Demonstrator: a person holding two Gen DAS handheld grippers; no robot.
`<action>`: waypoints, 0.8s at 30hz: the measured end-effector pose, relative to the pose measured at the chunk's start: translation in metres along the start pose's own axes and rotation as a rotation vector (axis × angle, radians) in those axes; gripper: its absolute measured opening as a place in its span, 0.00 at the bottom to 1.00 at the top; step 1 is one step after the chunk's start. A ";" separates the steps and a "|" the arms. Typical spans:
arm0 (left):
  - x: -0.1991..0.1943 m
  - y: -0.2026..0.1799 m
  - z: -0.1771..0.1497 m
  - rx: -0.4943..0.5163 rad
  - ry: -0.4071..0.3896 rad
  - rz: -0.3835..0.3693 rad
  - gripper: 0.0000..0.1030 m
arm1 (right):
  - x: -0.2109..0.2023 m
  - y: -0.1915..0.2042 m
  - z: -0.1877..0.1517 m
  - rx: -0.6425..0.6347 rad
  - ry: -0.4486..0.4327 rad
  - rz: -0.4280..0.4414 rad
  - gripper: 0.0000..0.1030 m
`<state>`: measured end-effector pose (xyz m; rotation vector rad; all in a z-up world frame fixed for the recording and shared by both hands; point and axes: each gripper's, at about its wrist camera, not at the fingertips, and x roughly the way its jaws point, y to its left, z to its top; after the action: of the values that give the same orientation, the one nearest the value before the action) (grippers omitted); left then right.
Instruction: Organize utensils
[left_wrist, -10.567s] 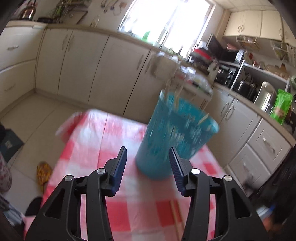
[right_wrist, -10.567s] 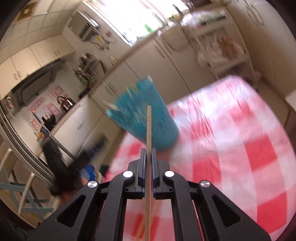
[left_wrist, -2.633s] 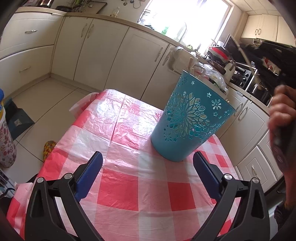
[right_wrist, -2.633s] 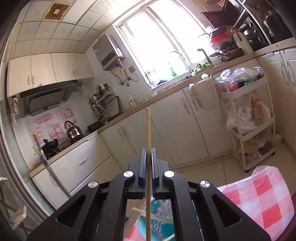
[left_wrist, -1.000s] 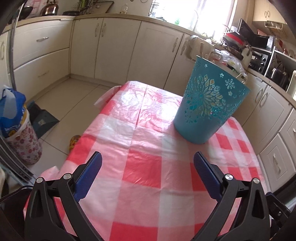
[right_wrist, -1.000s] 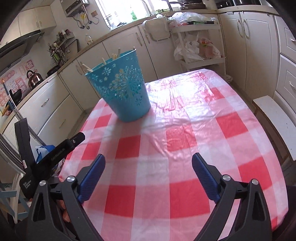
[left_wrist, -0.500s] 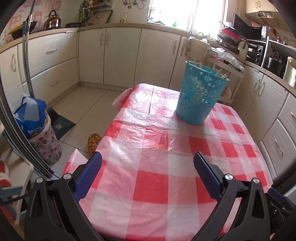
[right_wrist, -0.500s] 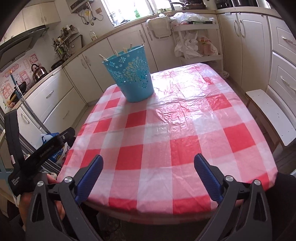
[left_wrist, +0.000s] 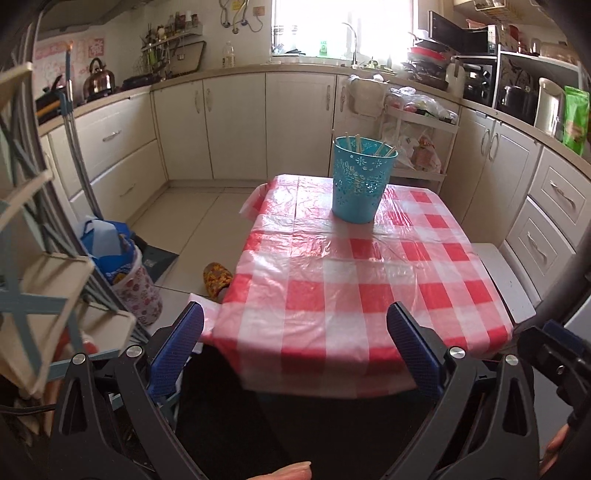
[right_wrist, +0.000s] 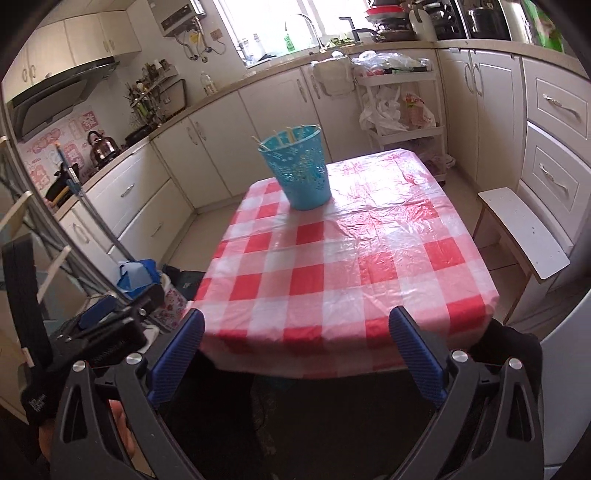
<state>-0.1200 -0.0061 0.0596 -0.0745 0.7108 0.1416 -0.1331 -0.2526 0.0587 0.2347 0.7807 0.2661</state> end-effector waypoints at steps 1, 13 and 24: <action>-0.012 0.000 -0.003 0.000 -0.004 0.003 0.92 | -0.011 0.004 -0.004 -0.006 -0.005 -0.001 0.93; -0.102 0.019 -0.038 -0.012 0.032 -0.009 0.93 | -0.089 0.026 -0.057 -0.024 -0.076 -0.014 0.93; -0.144 0.009 -0.041 0.025 -0.094 -0.056 0.93 | -0.109 0.042 -0.072 -0.072 -0.123 0.015 0.93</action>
<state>-0.2555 -0.0173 0.1227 -0.0630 0.6159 0.0824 -0.2651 -0.2404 0.0938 0.1874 0.6472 0.2903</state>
